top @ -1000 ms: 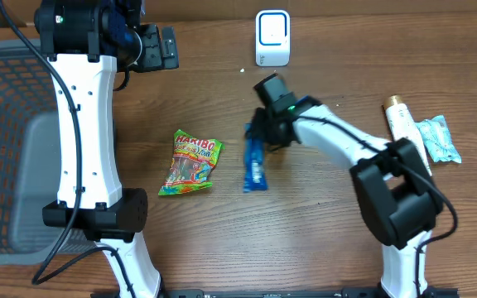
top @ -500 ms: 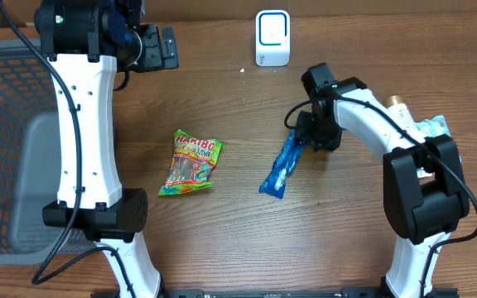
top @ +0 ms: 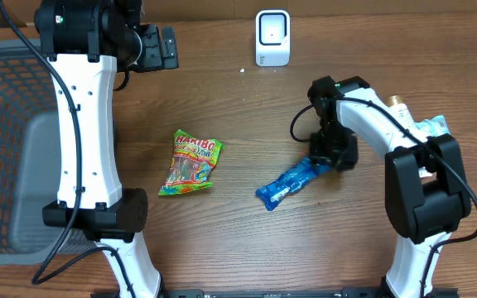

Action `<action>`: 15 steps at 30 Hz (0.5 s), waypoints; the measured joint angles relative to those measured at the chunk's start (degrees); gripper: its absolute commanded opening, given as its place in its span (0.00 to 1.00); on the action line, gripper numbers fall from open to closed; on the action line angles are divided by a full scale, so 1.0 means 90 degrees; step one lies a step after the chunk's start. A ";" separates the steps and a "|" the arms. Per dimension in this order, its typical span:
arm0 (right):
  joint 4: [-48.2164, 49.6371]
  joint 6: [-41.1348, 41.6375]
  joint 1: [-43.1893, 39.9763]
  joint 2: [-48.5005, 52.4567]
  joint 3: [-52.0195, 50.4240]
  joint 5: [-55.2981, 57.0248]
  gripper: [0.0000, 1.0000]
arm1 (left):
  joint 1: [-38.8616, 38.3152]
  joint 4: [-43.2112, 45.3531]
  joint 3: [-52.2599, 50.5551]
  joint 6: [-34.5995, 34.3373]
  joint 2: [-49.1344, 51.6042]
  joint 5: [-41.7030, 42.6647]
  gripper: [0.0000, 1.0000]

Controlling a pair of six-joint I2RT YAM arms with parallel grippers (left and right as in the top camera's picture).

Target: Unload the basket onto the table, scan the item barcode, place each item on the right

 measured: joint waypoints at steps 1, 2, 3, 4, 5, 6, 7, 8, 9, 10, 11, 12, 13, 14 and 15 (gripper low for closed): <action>-0.0124 -0.0002 -0.0044 0.0000 0.0000 0.0126 0.57 | 0.0000 0.0000 0.0000 0.0000 0.0000 0.0000 1.00; -0.0204 0.0002 -0.0097 0.0000 0.0000 0.0231 0.58 | 0.0000 0.0000 -0.0002 0.0000 0.0000 0.0000 0.99; -0.0240 -0.0002 -0.0148 0.0000 0.0000 0.0318 0.59 | 0.0000 -0.0002 0.0000 0.0000 0.0000 0.0002 1.00; -0.0270 -0.0007 -0.0194 0.0000 0.0000 0.0381 0.60 | 0.0000 -0.0002 0.0000 0.0002 0.0000 0.0002 0.99; -0.0311 -0.0017 -0.0236 0.0000 0.0007 0.0418 0.62 | 0.0000 -0.0002 0.0000 0.0000 0.0000 0.0000 1.00; -0.0372 -0.0032 -0.0262 0.0000 0.0027 0.0415 0.63 | 0.0000 -0.0002 0.0000 0.0000 0.0000 0.0002 1.00; -0.0466 -0.0090 -0.0282 0.0000 0.0083 0.0396 0.64 | 0.0000 -0.0002 -0.0002 0.0000 0.0000 0.0000 1.00; -0.0571 -0.0221 -0.0291 0.0000 0.0206 0.0287 0.64 | 0.0000 -0.0002 0.0000 0.0000 0.0000 0.0002 1.00; -0.0658 -0.0379 -0.0284 0.0000 0.0374 0.0146 0.64 | 0.0000 0.0000 0.0000 0.0000 0.0000 0.0002 1.00; -0.0714 -0.0585 -0.0267 0.0000 0.0573 -0.0044 0.63 | 0.0000 -0.0002 0.0000 0.0000 0.0000 0.0000 1.00; -0.0724 -0.0736 -0.0255 0.0000 0.0716 -0.0204 0.57 | 0.0000 -0.0002 0.0000 0.0000 0.0000 0.0002 1.00; -0.0721 -0.0986 -0.0209 -0.0012 0.0925 -0.0459 0.52 | 0.0000 -0.0002 0.0000 0.0000 0.0000 0.0002 1.00; -0.0714 -0.1248 -0.0136 -0.0041 0.1107 -0.0748 0.42 | 0.0000 -0.0002 -0.0002 0.0000 0.0000 0.0000 0.99; -0.0707 -0.1452 -0.0063 -0.0075 0.1200 -0.0959 0.31 | 0.0000 0.0000 0.0000 0.0000 0.0000 0.0000 0.99; -0.0692 -0.1654 0.0019 -0.0114 0.1251 -0.1112 0.20 | 0.0000 -0.0002 0.0000 0.0000 0.0000 0.0000 1.00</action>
